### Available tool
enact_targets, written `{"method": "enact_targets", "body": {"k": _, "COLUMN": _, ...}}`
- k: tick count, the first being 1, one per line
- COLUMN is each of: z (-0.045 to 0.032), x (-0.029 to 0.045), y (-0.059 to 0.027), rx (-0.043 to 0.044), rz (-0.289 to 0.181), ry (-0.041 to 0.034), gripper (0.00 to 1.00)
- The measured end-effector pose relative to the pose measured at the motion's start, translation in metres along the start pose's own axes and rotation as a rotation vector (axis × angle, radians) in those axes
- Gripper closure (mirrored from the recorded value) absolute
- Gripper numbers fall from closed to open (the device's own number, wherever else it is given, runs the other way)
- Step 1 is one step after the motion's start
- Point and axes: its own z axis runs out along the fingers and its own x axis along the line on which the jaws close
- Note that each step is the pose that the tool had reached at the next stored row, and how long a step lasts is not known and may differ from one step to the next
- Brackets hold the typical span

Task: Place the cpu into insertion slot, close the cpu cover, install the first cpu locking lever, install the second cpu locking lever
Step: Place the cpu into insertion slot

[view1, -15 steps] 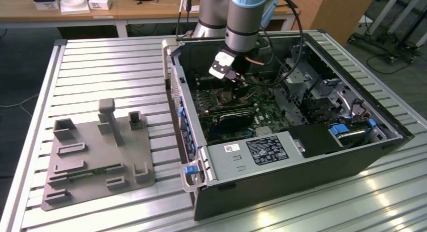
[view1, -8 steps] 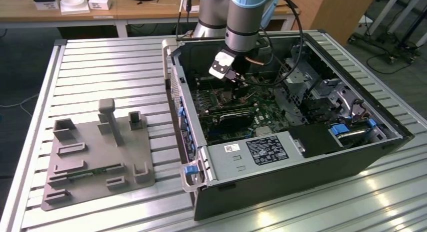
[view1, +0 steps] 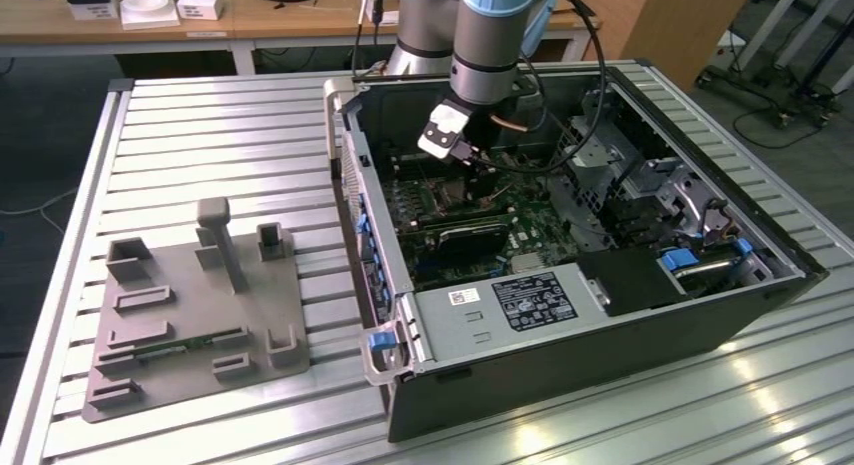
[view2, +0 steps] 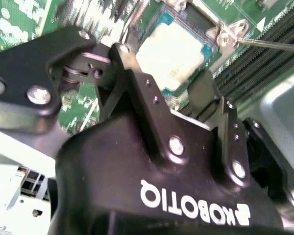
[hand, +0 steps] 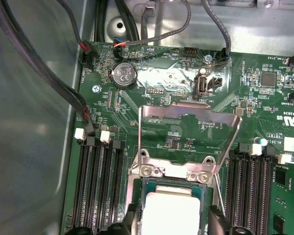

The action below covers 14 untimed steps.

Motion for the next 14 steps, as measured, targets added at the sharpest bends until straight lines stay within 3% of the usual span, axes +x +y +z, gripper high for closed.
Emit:
{"method": "enact_targets", "body": {"k": 1, "z": 0.0000, "x": 0.0000, "y": 0.0000, "rx": 0.0001, "rz": 0.000, "ry": -0.0002, "gripper": 0.40}}
{"method": "enact_targets", "body": {"k": 2, "z": -0.0001, "x": 0.0000, "y": 0.0000, "rx": 0.0002, "rz": 0.000, "ry": -0.0002, "gripper": 0.33}}
{"method": "enact_targets", "body": {"k": 14, "z": -0.0017, "x": -0.0001, "y": 0.0000, "rx": 0.0002, "rz": 0.001, "ry": -0.0003, "gripper": 0.33}}
